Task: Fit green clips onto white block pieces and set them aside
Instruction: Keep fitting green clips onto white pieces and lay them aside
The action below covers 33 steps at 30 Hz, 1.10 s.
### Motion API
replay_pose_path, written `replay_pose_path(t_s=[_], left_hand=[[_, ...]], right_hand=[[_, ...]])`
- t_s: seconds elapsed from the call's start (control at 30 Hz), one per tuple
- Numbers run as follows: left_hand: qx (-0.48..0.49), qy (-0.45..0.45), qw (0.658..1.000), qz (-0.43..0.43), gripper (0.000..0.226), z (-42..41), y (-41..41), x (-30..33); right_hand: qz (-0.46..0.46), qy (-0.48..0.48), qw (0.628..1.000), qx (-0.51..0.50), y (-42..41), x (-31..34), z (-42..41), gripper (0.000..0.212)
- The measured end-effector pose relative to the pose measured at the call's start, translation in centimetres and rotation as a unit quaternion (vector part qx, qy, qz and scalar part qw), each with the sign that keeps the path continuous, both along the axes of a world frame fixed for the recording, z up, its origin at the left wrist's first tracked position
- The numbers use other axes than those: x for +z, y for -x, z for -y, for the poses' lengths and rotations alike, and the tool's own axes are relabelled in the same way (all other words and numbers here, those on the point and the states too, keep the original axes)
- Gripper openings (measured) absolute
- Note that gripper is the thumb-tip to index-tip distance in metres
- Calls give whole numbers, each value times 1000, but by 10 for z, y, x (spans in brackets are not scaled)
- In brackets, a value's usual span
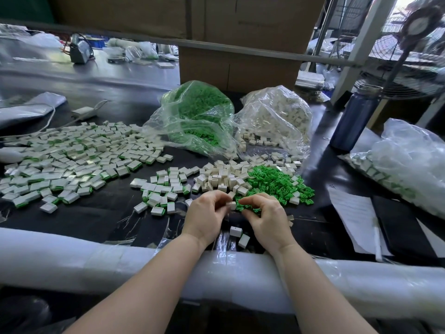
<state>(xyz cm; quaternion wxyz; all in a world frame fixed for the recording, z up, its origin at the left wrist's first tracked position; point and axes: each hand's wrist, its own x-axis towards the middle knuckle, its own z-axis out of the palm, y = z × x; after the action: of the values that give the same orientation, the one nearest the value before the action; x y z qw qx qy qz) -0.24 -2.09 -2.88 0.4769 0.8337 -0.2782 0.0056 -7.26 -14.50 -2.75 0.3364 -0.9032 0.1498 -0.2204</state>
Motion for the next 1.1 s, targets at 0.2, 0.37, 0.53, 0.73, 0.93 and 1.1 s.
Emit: replay_pose_path(t_s=[0.2, 0.37, 0.53, 0.73, 0.93, 1.1], left_hand=[[2, 11, 999, -39, 6, 0, -2, -1], [3, 7, 999, -49, 5, 0, -2, -1], [-9, 1, 998, -61, 6, -1, -1, 0], [-7, -8, 999, -51, 8, 0, -1, 0], [-12, -10, 999, -46, 7, 0, -2, -1], [-17, -10, 999, -43, 6, -1, -3, -3]], right_hand=[[-63, 130, 989, -30, -4, -5, 0, 21], [-62, 135, 988, -41, -3, -7, 1, 16], [-59, 144, 987, -44, -4, -7, 0, 17], [-78, 183, 979, -39, -5, -7, 0, 27], [-74, 192, 977, -48, -6, -9, 0, 19], [-81, 207, 974, -47, -7, -10, -1, 16]])
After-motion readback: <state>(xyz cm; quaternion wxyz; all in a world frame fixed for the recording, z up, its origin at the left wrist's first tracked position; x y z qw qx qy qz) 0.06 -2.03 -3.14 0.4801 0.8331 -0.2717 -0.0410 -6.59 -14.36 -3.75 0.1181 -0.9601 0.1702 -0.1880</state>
